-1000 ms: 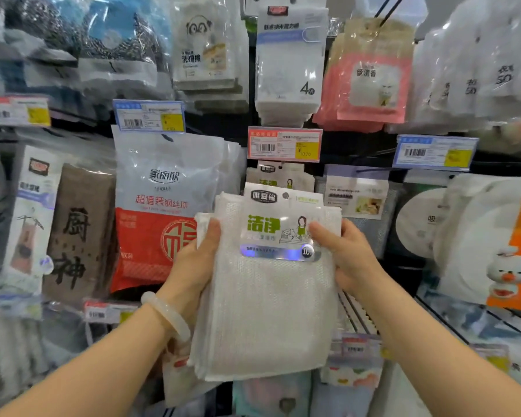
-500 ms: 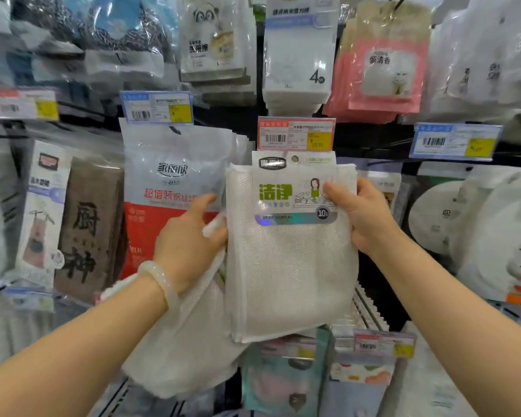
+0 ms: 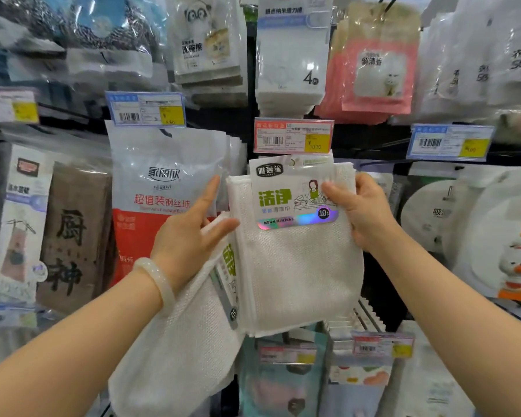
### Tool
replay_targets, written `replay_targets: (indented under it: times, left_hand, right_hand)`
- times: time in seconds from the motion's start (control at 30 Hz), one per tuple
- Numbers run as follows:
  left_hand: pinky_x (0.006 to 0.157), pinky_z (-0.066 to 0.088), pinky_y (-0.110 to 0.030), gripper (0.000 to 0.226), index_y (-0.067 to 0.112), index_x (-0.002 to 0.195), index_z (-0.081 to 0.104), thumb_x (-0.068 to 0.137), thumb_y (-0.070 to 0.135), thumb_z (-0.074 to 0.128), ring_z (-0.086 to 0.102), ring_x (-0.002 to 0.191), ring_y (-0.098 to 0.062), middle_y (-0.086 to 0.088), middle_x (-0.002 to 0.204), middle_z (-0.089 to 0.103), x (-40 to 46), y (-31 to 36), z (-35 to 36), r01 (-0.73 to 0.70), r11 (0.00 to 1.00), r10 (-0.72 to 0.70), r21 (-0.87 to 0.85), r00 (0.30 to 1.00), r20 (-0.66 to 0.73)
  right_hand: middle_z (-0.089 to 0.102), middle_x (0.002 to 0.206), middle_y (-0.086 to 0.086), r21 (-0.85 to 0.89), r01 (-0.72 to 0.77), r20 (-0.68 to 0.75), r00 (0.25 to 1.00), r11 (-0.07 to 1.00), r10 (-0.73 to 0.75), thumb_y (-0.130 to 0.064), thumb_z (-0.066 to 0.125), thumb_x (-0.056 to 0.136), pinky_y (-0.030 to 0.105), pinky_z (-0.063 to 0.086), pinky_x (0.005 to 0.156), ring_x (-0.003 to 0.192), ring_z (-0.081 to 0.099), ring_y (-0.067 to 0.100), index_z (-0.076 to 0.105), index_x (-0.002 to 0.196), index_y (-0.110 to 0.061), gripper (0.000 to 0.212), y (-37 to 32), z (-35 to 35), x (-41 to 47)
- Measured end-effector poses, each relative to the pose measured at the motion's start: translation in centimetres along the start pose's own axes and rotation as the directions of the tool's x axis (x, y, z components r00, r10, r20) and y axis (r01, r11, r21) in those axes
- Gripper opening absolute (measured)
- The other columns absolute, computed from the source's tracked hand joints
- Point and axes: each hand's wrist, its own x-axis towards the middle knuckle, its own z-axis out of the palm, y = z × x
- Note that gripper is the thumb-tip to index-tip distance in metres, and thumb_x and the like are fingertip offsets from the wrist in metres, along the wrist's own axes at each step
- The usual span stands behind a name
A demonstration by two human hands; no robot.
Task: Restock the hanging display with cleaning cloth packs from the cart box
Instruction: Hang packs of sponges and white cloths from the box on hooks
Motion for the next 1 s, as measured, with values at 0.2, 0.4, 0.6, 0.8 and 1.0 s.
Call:
replay_targets:
  times: [0.2,0.4,0.6,0.8,1.0]
  left_hand:
    - [0.080,0.052,-0.039,0.096,0.052,0.131,-0.016,0.071,0.063,0.058,0.066,0.088,-0.028,-0.007,0.098,0.071,1.1,0.4,0.0,-0.077,0.984,0.062,0.162,0.994,0.094]
    - [0.094,0.048,-0.042,0.099,0.064,0.119,-0.019,0.073,0.049,0.068,0.062,0.104,-0.031,-0.010,0.120,0.065,1.7,1.2,0.3,-0.158,0.981,0.145,0.110,0.982,0.120]
    - [0.091,0.050,-0.040,0.104,0.051,0.132,-0.011,0.068,0.050,0.071,0.062,0.103,-0.028,-0.008,0.123,0.064,1.8,1.4,0.5,-0.149,0.988,0.145,0.047,0.986,0.086]
    - [0.089,0.048,-0.034,0.104,0.051,0.135,-0.007,0.070,0.042,0.074,0.064,0.101,-0.023,-0.002,0.125,0.063,2.0,1.0,1.0,-0.158,0.987,0.156,0.011,0.984,0.085]
    - [0.095,0.042,-0.030,0.099,0.058,0.131,0.001,0.072,0.030,0.075,0.050,0.105,-0.004,0.005,0.133,0.056,2.6,1.1,0.4,-0.132,0.981,0.149,-0.139,0.982,0.120]
  right_hand:
    - [0.066,0.100,0.010,-0.033,0.104,0.040,0.994,0.994,-0.102,-0.009,0.067,0.081,0.047,0.057,0.079,0.093,0.068,0.030,0.050,0.094,-0.017,0.023,-0.8,0.5,-0.2]
    - [0.065,0.109,0.018,0.010,0.030,-0.002,1.000,0.999,-0.030,-0.008,0.065,0.083,0.049,0.055,0.084,0.099,0.066,0.034,0.049,0.104,-0.008,0.027,-1.1,1.0,-0.2]
    - [0.065,0.108,0.018,0.034,0.024,-0.001,1.000,0.999,-0.024,-0.007,0.065,0.083,0.045,0.057,0.079,0.095,0.067,0.031,0.047,0.109,-0.006,0.031,-1.4,1.2,-0.4]
    - [0.065,0.110,0.020,0.042,-0.007,-0.019,1.000,0.999,0.008,-0.008,0.065,0.084,0.051,0.055,0.083,0.098,0.066,0.034,0.050,0.103,-0.008,0.024,-1.2,1.3,-0.9]
    - [0.066,0.107,0.016,0.047,-0.020,-0.026,0.999,0.999,0.021,-0.010,0.066,0.083,0.049,0.056,0.082,0.095,0.068,0.031,0.051,0.096,-0.013,0.019,-1.3,1.7,-1.0]
